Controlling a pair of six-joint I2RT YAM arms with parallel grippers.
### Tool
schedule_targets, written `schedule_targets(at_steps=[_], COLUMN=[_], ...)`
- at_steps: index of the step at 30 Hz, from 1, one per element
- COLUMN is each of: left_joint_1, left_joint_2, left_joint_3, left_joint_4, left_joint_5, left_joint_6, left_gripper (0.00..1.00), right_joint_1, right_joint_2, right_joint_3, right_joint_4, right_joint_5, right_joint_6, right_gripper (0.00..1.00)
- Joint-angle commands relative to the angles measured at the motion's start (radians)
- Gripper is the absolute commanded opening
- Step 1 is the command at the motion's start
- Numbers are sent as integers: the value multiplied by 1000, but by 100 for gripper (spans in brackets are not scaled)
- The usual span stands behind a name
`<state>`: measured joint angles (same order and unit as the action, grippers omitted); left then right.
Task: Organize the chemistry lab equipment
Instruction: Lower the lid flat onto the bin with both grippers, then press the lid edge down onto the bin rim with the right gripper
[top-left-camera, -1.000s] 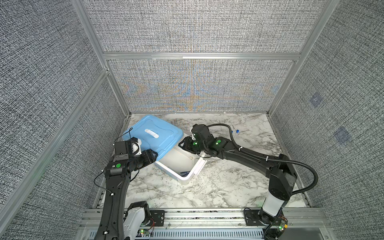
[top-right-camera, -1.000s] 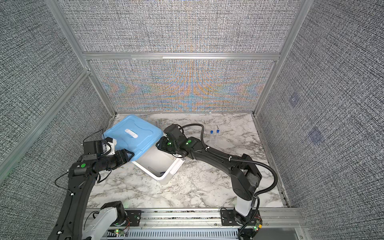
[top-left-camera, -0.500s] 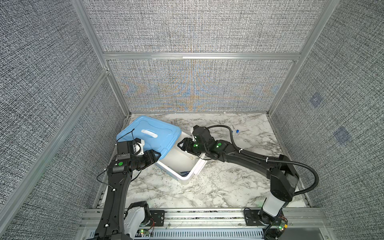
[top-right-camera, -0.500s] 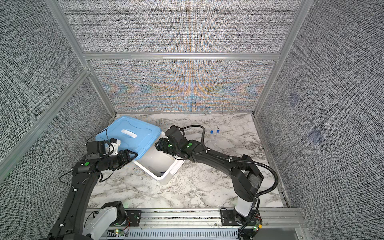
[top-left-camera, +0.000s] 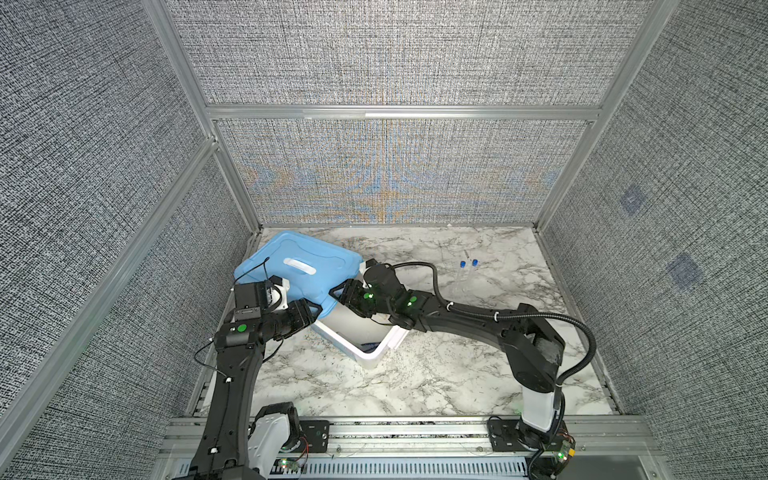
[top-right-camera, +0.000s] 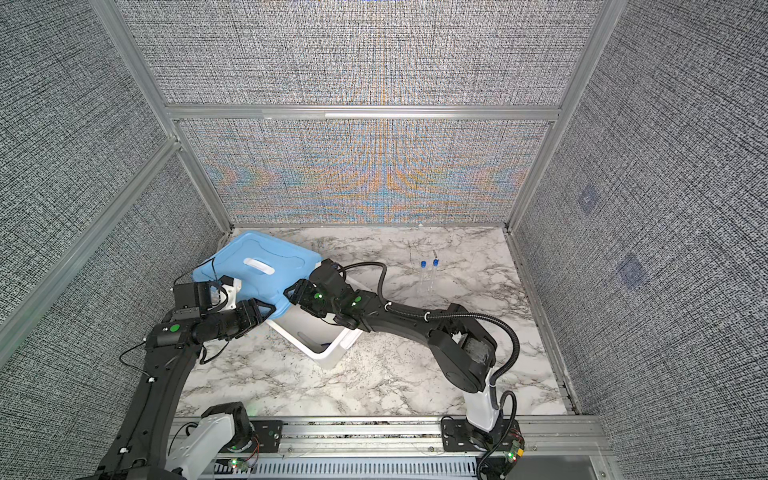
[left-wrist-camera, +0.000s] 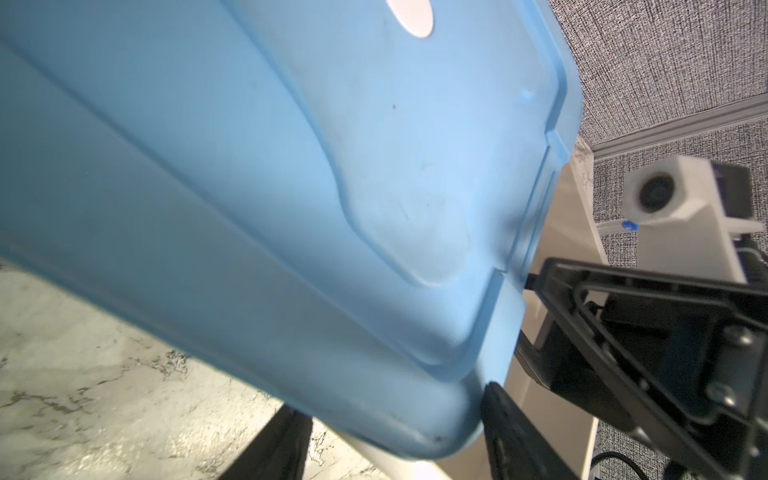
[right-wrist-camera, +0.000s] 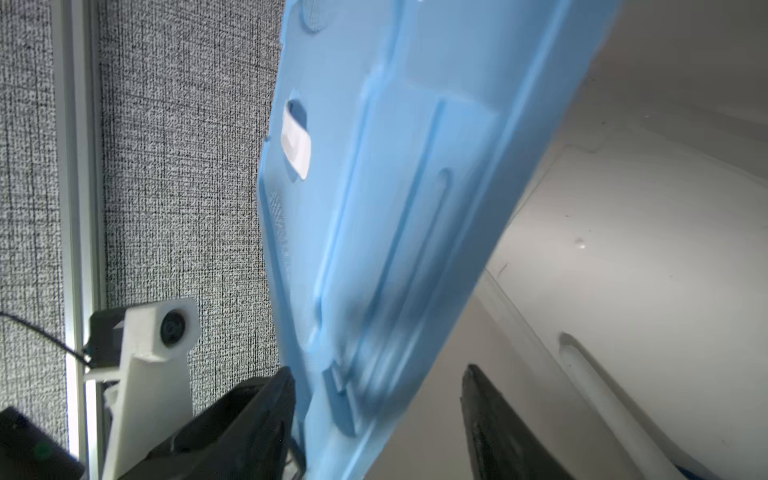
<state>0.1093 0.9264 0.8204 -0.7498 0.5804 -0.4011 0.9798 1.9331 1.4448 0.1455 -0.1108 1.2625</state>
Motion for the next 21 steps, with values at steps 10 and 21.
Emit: schedule_targets(at_steps=[10,21], left_joint_1=[0,1], left_joint_2=[-7,-42], left_joint_3=[-4,47], left_joint_4=[0,-37], left_joint_5=[17,7], left_joint_6=[19,32], left_gripper=[65,67], right_joint_1=[9,17], right_joint_2=[51,44], right_joint_3=[3,-56], right_joint_4=[168,318], right_joint_5=[63,95], right_joint_6=[79,103], right_gripper=[35,17])
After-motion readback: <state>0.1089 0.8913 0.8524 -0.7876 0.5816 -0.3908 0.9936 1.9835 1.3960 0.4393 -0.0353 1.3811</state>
